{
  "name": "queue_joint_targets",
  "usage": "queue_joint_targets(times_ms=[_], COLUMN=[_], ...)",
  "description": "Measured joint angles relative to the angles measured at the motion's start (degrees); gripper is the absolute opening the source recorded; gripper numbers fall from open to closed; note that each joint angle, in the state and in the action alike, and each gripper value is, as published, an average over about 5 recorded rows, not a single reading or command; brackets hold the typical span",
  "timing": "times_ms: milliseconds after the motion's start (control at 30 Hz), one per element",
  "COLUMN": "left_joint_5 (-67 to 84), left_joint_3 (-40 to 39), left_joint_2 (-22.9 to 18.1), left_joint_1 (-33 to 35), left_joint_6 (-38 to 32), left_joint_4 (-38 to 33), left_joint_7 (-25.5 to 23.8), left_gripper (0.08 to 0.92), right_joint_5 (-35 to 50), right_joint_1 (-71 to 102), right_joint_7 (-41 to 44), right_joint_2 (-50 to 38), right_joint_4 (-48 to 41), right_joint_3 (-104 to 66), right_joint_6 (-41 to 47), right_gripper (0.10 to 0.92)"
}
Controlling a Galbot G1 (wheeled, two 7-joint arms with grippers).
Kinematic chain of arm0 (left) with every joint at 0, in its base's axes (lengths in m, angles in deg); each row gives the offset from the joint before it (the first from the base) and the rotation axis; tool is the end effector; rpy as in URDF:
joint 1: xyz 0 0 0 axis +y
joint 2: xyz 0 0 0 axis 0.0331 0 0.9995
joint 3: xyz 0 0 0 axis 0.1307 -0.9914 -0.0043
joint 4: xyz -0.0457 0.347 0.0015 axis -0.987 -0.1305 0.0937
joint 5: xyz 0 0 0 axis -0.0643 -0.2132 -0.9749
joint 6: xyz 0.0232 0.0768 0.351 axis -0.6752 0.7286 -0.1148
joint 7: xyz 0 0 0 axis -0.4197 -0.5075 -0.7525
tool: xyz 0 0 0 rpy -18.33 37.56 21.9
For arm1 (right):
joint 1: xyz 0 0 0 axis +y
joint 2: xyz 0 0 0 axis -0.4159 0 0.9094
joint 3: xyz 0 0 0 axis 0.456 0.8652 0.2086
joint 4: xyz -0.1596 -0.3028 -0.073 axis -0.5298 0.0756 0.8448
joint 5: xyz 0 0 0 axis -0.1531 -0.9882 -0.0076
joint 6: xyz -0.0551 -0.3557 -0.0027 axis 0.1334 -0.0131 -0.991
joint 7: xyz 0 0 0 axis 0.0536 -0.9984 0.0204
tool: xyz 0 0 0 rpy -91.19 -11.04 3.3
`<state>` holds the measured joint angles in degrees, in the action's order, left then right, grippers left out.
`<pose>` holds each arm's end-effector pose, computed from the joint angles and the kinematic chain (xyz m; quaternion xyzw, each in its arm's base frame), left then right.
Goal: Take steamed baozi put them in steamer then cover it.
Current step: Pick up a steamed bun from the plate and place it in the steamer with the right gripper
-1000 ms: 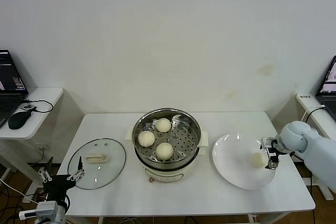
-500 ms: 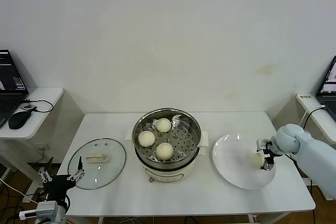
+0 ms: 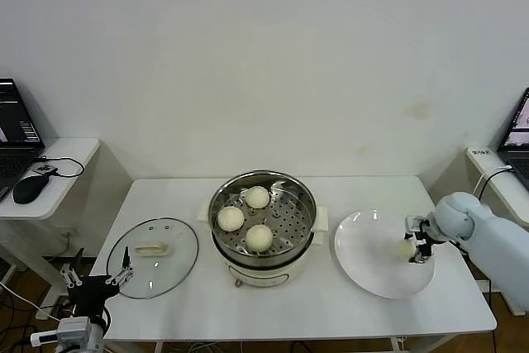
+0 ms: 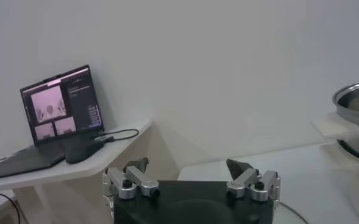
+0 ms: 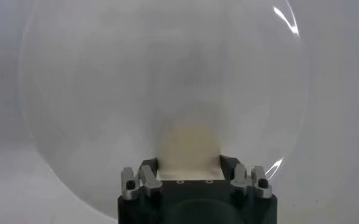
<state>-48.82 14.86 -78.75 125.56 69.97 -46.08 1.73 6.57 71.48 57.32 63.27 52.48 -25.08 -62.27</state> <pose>0.1582 0.1032 -0.2740 0.1156 -0.9802 -0.1393 0.0804 0.4724 -0.2150 -0.2226 0.4091 -0.5713 0.5548 0.4455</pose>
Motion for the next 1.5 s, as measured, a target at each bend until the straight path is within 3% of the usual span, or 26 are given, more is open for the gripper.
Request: queue_joint_targets(times_ms=[533,1033,1500], left_joint_5=[-0.3,0.4,0.2], left_joint_3=[-0.9,-0.6,-0.7], left_joint_2=[0.9,1.0,0.2], left_joint_1=[-0.9,-1.1,-1.0], left_joint_6=[0.1,0.0,0.0], left_joint_4=[0.2,0.7,0.2], left_joint_7=[-0.4,-0.3,-0.5], left_gripper=[0.823,0.823,0.823], right_joint_5=[16.8,37.2,40.9], right_joint_1=[-26.9,-43.6,-41.2], right_joint_7=[-0.6,-8.6,-13.6], right_joint_2=[-2.1,12.5,22.5], right_joint_4=[11.5,14.9,11.4], right_joint_3=[17.8,33.6,38.9], right_joint_6=[6.6,18.9,23.8], right_gripper=[0.653,0.662,0.662])
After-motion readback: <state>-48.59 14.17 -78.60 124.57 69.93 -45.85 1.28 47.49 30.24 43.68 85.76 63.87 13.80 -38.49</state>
